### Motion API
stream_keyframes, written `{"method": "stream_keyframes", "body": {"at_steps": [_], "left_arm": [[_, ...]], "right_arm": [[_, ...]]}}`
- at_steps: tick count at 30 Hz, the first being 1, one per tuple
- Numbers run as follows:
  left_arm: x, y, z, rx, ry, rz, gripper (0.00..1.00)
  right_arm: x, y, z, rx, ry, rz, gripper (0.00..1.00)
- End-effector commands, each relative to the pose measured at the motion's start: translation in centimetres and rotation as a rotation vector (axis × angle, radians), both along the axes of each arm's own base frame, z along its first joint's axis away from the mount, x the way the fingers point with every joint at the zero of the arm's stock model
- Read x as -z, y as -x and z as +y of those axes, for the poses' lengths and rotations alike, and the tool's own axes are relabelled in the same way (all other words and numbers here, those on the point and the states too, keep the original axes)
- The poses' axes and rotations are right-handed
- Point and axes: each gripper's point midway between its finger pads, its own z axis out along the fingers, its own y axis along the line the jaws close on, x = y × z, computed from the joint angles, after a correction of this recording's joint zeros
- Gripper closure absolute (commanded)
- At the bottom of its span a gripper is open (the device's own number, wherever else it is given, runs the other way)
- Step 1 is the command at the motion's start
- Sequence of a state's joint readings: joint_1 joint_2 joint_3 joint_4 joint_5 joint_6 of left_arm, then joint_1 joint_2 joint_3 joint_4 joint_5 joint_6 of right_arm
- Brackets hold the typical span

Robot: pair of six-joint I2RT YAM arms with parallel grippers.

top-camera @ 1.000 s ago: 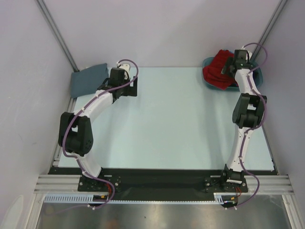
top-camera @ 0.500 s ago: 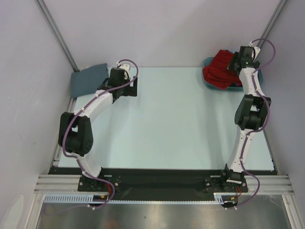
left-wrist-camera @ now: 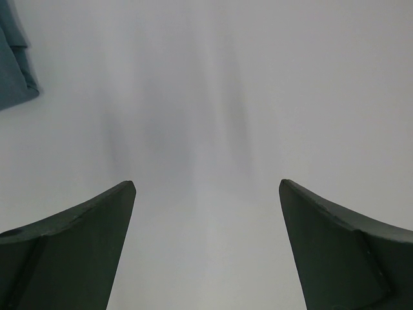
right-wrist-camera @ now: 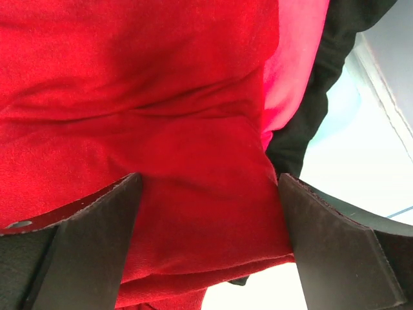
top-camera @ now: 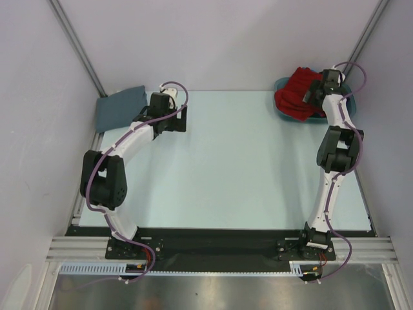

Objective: Fold and stack the t-shirts
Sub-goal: Grab the tshirt from the pile

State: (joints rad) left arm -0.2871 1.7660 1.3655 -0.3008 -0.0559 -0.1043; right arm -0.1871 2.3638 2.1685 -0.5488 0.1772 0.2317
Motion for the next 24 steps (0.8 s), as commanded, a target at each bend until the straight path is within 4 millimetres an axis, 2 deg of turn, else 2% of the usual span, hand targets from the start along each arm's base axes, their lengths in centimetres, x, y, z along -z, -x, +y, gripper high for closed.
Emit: {"method": "stream_keyframes", "body": {"at_steps": [1,6,9,11,12,15,16,18,19,21,22,23,24], "left_arm": [[-1.8,-0.8,-0.6,0.023,0.022,-0.06,0.0],[-1.3,-1.4,-1.1,0.031,0.035,-0.043,0.0],[-0.7,-1.6,-1.4,0.038,0.04,-0.032,0.0],[-0.4,-1.9,-1.5,0.037,0.039,-0.025,0.0],[-0.3,-1.9,-1.5,0.037,0.039,-0.023,0.0],[-0.2,-2.0,-2.0,0.054,0.054,-0.015,0.0],[-0.2,-1.9,-2.0,0.057,0.055,-0.011,0.0],[-0.2,-1.8,-2.0,0.058,0.058,-0.009,0.0],[-0.3,-1.7,-2.0,0.058,0.06,-0.01,0.0],[-0.6,-1.5,-2.0,0.061,0.063,-0.014,0.0],[-0.8,-1.4,-2.0,0.06,0.065,-0.016,0.0],[-0.8,-1.1,-1.9,0.058,0.067,-0.016,0.0],[-1.4,-1.0,-1.8,0.055,0.073,-0.028,0.0]], "right_arm": [[-2.2,-0.5,-0.8,-0.003,-0.001,-0.053,0.07],[-2.1,-0.6,-2.1,0.026,0.031,-0.057,0.07],[-2.5,-0.7,-2.8,0.041,0.059,-0.067,0.16],[-1.3,-0.7,-2.8,0.032,0.028,-0.046,0.28],[-1.5,-1.1,-2.5,0.015,0.012,-0.056,0.42],[-0.5,-1.2,-1.8,-0.005,-0.026,-0.049,0.63],[-0.6,-1.3,-1.3,-0.023,-0.046,-0.057,0.79],[-0.5,-1.3,-0.7,-0.042,-0.074,-0.067,1.0],[-0.7,-1.4,-0.4,-0.049,-0.084,-0.074,1.0],[-2.4,-1.6,0.6,-0.103,-0.11,-0.117,1.0],[-2.0,-1.2,1.1,-0.118,-0.124,-0.113,1.0],[-2.8,-1.5,1.4,-0.133,-0.128,-0.147,1.0],[-5.2,-1.3,2.0,-0.162,-0.132,-0.194,1.0]]}}
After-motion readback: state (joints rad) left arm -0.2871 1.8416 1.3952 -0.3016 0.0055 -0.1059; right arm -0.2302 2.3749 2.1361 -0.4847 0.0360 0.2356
